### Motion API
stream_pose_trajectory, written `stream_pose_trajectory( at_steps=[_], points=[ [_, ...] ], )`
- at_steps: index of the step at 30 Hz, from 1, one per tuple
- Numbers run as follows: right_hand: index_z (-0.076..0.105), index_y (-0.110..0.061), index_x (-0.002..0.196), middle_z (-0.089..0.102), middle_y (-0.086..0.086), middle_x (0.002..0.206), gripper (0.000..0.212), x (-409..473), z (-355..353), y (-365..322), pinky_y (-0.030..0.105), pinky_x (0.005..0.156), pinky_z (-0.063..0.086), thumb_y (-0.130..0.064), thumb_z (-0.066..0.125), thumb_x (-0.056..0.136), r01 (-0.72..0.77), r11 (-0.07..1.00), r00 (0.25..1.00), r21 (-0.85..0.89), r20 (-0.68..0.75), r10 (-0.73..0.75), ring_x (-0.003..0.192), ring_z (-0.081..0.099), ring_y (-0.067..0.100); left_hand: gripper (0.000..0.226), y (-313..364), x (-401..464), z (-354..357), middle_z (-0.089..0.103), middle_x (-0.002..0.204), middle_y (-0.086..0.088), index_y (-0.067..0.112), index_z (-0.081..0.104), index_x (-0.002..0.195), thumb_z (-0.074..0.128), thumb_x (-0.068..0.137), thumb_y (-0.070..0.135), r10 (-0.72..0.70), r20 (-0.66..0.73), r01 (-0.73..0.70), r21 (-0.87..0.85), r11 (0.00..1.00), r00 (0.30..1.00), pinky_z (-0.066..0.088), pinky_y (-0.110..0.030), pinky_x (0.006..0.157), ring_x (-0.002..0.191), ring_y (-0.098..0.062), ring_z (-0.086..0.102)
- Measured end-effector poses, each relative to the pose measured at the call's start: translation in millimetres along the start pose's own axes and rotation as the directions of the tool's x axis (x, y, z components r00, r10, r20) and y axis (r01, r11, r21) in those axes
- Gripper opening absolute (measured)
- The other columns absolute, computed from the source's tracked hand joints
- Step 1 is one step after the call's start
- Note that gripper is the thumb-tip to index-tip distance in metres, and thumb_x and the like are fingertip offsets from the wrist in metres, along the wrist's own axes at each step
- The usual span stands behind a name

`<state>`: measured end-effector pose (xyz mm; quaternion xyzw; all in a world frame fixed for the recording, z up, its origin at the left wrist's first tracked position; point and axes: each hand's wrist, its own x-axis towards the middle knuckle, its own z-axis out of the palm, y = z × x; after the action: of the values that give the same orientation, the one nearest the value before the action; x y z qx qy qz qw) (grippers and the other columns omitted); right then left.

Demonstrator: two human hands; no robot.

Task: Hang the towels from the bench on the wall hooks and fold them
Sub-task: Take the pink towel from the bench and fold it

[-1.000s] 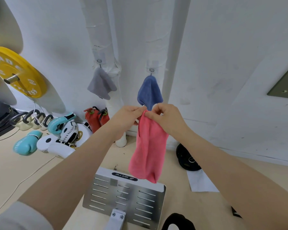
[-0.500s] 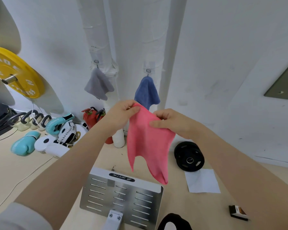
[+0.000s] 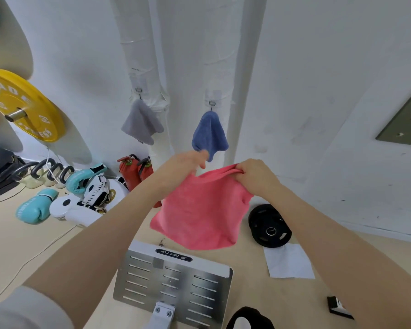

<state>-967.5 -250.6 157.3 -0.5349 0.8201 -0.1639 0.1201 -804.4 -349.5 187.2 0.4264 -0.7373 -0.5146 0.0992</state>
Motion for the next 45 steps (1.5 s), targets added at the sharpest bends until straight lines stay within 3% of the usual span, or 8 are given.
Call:
stream_pose_trajectory(
  at_steps=[5,13,16,22,26,32,39,45],
  points=[
    [0.066,-0.001,0.084,0.061,0.013,0.076,0.025,-2.0,2.0,-1.3,0.033,0.064,0.042,-0.014,0.045,0.085,0.002,1.0,0.998,0.004,-0.056,-0.001,0.072,0.053,0.025,0.028,-18.6,-16.2,5.9,0.042,0.059,0.009,0.018,0.056,0.09,0.067,0.077,0.041,0.377,0.032,-0.318,0.604,0.731,0.926,0.034,-0.025,0.056,0.061,-0.013,0.045],
    [0.039,-0.009,0.054,0.031,0.0,0.054,0.046,-14.0,-2.5,8.7,0.028,0.052,0.022,-0.034,0.065,0.083,0.009,0.973,0.983,0.231,0.177,-0.051,0.052,0.029,0.015,0.039,-41.4,15.0,-7.6,0.053,0.072,-0.014,0.01,0.045,0.062,0.041,0.096,0.028,0.375,-0.292,-0.18,0.525,0.832,0.88,0.035,-0.034,0.068,0.077,-0.031,0.052],
    [0.058,0.006,0.071,0.04,0.006,0.065,0.044,-16.3,-8.6,18.4,0.03,0.061,0.028,-0.036,0.067,0.081,-0.043,0.961,0.958,0.274,0.284,-0.038,0.063,0.035,0.018,0.042,-54.0,21.9,-13.9,0.055,0.079,-0.021,0.019,0.03,0.055,0.038,0.097,0.022,0.286,-0.443,-0.086,0.419,0.904,0.85,0.029,-0.033,0.068,0.08,-0.033,0.051],
    [0.064,0.003,0.088,0.054,0.009,0.077,0.05,-16.2,-7.1,25.5,0.032,0.069,0.037,-0.046,0.06,0.084,-0.003,0.984,0.989,0.179,0.147,-0.023,0.071,0.047,0.016,0.022,-69.8,23.2,-12.3,0.059,0.091,-0.013,0.005,0.06,0.093,0.043,0.096,0.02,0.24,-0.441,-0.098,0.32,0.942,0.865,0.029,-0.028,0.071,0.089,-0.028,0.052],
    [0.067,-0.003,0.077,0.064,0.018,0.08,0.026,-21.8,-15.1,20.3,0.038,0.081,0.044,-0.025,0.06,0.088,0.059,0.834,0.998,0.549,-0.004,-0.068,0.076,0.053,0.016,0.014,-74.5,20.4,-16.0,0.055,0.086,-0.004,0.012,0.058,0.093,0.045,0.095,0.019,0.236,-0.377,-0.136,0.275,0.952,0.896,0.029,-0.027,0.072,0.087,-0.022,0.05],
    [0.07,-0.018,0.059,0.061,-0.006,0.058,0.013,-41.7,-39.4,18.6,0.019,0.059,0.048,-0.027,0.075,0.066,-0.14,0.333,0.911,0.933,0.253,-0.325,0.056,0.058,0.008,0.018,-65.2,6.5,-10.9,0.061,0.092,-0.005,0.011,0.062,0.098,0.047,0.094,0.02,0.289,-0.226,-0.258,0.157,0.953,0.93,0.034,-0.012,0.069,0.087,-0.015,0.049],
    [0.055,-0.013,0.071,0.055,0.007,0.072,0.018,-32.1,-27.8,41.5,0.041,0.078,0.052,-0.018,0.06,0.088,-0.194,0.665,0.977,0.721,0.083,0.195,0.07,0.052,0.019,0.016,-63.1,4.4,-1.6,0.053,0.079,0.001,0.015,0.059,0.082,0.051,0.093,0.025,0.22,-0.172,-0.201,0.122,0.972,0.96,0.034,-0.017,0.065,0.077,-0.013,0.046],
    [0.062,-0.007,0.097,0.053,0.006,0.077,0.01,-35.6,-20.7,37.5,0.025,0.06,0.046,-0.009,0.057,0.088,-0.225,0.597,0.922,0.77,-0.03,0.386,0.068,0.049,0.017,0.026,-54.1,4.3,9.1,0.057,0.091,0.002,0.013,0.06,0.099,0.058,0.088,0.036,0.06,-0.204,-0.089,-0.134,0.987,0.977,0.039,-0.022,0.075,0.087,-0.014,0.052]
  ],
)
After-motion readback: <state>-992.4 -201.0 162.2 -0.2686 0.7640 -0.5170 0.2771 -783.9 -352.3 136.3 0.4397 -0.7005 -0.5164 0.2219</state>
